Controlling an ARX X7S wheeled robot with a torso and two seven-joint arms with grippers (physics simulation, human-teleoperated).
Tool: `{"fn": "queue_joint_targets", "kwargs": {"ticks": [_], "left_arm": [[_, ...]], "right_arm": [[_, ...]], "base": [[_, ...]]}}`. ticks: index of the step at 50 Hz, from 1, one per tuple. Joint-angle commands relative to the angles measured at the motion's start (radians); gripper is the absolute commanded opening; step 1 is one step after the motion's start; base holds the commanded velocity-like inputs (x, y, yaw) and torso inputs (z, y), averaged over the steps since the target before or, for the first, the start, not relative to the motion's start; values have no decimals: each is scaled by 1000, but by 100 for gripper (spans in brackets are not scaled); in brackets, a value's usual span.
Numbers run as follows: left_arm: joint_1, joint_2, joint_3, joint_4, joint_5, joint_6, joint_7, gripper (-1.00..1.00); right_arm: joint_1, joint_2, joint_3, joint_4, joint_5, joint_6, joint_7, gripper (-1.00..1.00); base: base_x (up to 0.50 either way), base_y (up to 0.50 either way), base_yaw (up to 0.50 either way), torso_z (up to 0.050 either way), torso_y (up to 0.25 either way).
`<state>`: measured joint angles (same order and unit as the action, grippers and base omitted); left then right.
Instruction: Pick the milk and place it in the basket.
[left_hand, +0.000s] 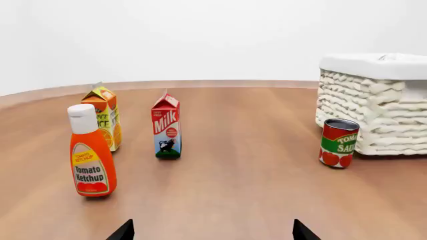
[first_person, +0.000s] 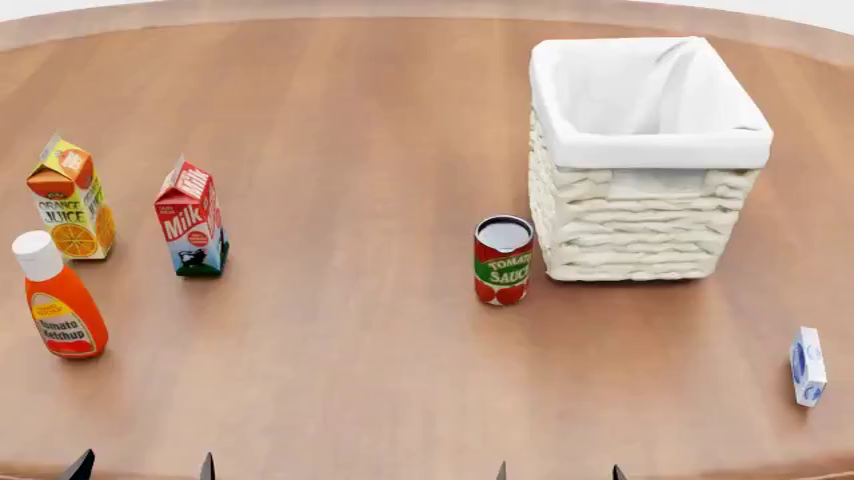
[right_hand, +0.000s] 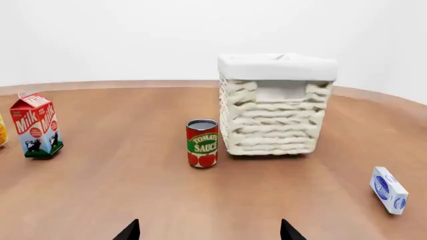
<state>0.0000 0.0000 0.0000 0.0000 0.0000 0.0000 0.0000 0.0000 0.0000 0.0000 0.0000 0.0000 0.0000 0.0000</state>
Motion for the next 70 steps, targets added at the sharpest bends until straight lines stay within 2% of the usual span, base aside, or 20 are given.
{"fn": "queue_joint_targets", "kwargs": {"ticks": [1,13,15,40,47,50,52,53,55,56,57,58,60,62,63,66,70], "left_arm": [[-7,-17,20,-9,-7,4,-21,100],[-24,-50,56,-41,-35,13,-58,100],[-23,-53,62,-42,-37,16,-63,100],[-28,-84,99,-63,-61,38,-105,100],[-30,-92,112,-58,-70,20,-113,100],[-37,-99,121,-2,-79,-52,-112,100],[-55,-105,120,81,-98,-147,-113,100],[-81,-110,113,176,-136,-259,-107,100],[-128,-119,106,296,-164,-388,-116,100],[-172,-121,93,362,-196,-487,-123,100],[-197,-125,94,398,-192,-516,-134,100],[-278,-124,72,476,-246,-655,-140,100],[-311,-125,68,501,-251,-688,-154,100],[-466,-117,34,573,-301,-857,-183,100],[-467,-118,34,575,-303,-860,-185,100],[-591,-101,-15,598,-369,-1000,-200,100],[-640,-99,-17,568,-375,-1007,-206,100]], "right_arm": [[3,17,-21,3,19,24,12,100],[10,41,-53,13,90,0,34,100],[25,49,-71,29,40,41,73,100],[39,77,-126,55,84,16,97,100],[53,84,-134,53,91,47,110,100],[67,91,-134,11,113,107,105,100],[85,104,-133,-75,133,206,105,100],[106,118,-134,-172,142,314,112,100],[144,136,-134,-296,152,459,127,100],[175,147,-133,-365,162,546,131,100],[199,154,-132,-409,171,601,133,100],[268,171,-131,-502,182,740,141,100],[299,178,-131,-541,188,792,144,100],[452,196,-121,-647,218,996,144,100],[454,196,-121,-650,220,1000,144,100],[590,204,-105,-688,243,1155,144,100],[628,208,-74,-700,271,1177,121,100]], "base": [[0,0,0,0,0],[0,0,0,0,0],[0,0,0,0,0],[0,500,0,0,0],[0,0,0,0,0],[0,0,0,0,0],[0,0,0,0,0],[0,0,0,0,0],[0,0,0,0,0],[0,0,0,0,0],[0,0,0,0,0],[0,0,0,0,0],[0,0,0,0,0],[0,0,0,0,0],[0,0,0,0,0],[0,0,0,0,0],[363,0,0,0,0]]}}
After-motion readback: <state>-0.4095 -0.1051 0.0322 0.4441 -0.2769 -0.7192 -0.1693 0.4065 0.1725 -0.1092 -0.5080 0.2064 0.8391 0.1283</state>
